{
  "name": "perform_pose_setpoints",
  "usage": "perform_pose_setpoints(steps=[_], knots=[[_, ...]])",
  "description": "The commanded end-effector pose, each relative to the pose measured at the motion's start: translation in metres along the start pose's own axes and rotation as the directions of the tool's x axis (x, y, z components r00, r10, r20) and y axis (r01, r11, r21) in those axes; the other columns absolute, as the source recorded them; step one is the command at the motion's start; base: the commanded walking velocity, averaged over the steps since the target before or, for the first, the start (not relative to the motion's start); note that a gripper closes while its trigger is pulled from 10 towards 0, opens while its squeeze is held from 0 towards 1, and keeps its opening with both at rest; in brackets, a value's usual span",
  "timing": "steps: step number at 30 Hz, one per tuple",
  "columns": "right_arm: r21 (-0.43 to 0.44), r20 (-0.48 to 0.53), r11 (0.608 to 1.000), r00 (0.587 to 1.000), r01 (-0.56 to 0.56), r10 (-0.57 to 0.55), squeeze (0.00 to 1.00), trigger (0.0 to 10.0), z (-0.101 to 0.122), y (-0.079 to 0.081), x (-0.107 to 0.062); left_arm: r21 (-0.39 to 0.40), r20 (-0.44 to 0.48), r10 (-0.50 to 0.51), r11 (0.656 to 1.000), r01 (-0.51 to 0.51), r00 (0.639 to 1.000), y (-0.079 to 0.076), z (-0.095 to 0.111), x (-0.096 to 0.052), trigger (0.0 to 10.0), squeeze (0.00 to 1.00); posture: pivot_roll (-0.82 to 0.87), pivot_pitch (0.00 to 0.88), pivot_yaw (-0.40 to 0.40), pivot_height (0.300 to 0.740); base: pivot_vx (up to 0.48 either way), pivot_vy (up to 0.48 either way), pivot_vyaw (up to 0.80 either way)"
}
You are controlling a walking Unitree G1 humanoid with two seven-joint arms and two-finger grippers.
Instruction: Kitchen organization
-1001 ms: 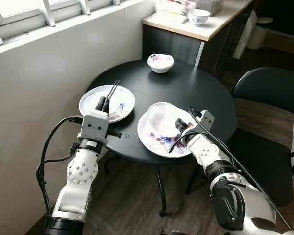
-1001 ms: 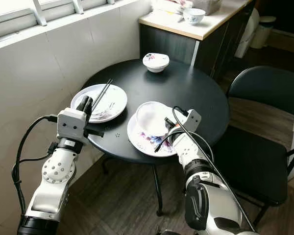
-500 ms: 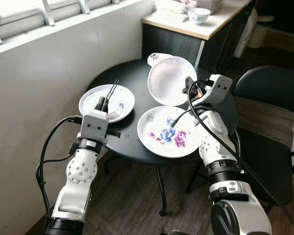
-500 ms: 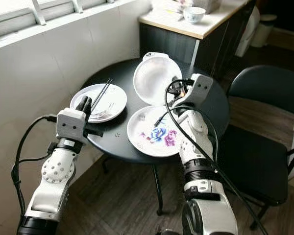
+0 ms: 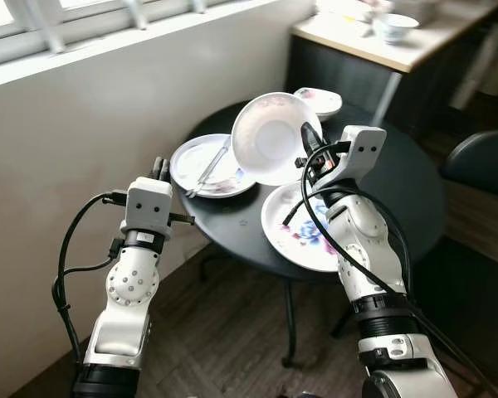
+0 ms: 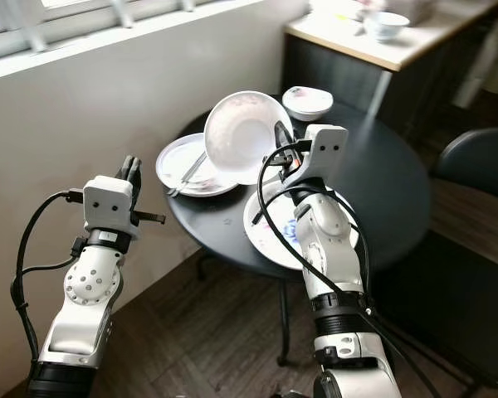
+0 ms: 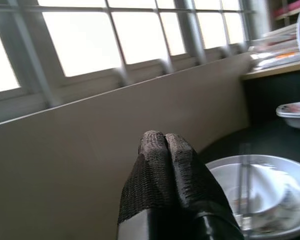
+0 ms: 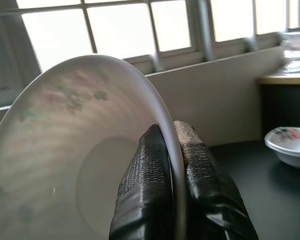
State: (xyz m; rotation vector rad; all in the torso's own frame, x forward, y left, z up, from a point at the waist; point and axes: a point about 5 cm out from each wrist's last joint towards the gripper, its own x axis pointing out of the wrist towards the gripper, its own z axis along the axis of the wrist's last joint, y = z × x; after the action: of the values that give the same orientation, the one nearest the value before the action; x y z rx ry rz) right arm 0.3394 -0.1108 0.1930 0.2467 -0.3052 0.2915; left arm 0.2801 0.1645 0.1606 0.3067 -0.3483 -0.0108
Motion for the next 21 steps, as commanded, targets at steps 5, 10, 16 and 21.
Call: perform_pose_setpoints(steps=[5,10,16,21], knots=[[-0.023,0.024,0.999,0.999,-0.038,0.039,0.0,0.0,0.0072,0.0091,0.0004,0.027,0.004,0.031,0.999,-0.031,1.0,0.0053,0.0002,0.0,10.0,0.0,-0.02,0.0,-0.03,0.74,0.0,0.056,0.8],[-0.022,0.02,0.999,0.999,-0.043,0.044,0.0,0.0,0.0062,0.0099,-0.0015,0.029,0.003,0.038,0.999,-0.038,0.999,0.0065,-0.0003,0.0,10.0,0.0,-0.02,0.0,-0.031,0.74,0.0,0.0,0.8],[-0.026,0.014,0.998,0.998,-0.055,0.056,0.0,0.0,0.0048,0.012,-0.0036,0.033,0.002,0.035,0.999,-0.035,0.999,0.0049,-0.0004,-0.0005,10.0,0.0,-0.02,0.0,-0.031,0.74,0.0,0.0,0.8],[-0.029,0.007,0.998,0.998,-0.061,0.061,0.0,0.0,0.0034,0.013,-0.005,0.037,-0.002,0.037,0.999,-0.037,0.999,0.0047,-0.001,-0.0006,10.0,0.0,-0.02,0.0,-0.033,0.74,0.0,0.0,0.8]])
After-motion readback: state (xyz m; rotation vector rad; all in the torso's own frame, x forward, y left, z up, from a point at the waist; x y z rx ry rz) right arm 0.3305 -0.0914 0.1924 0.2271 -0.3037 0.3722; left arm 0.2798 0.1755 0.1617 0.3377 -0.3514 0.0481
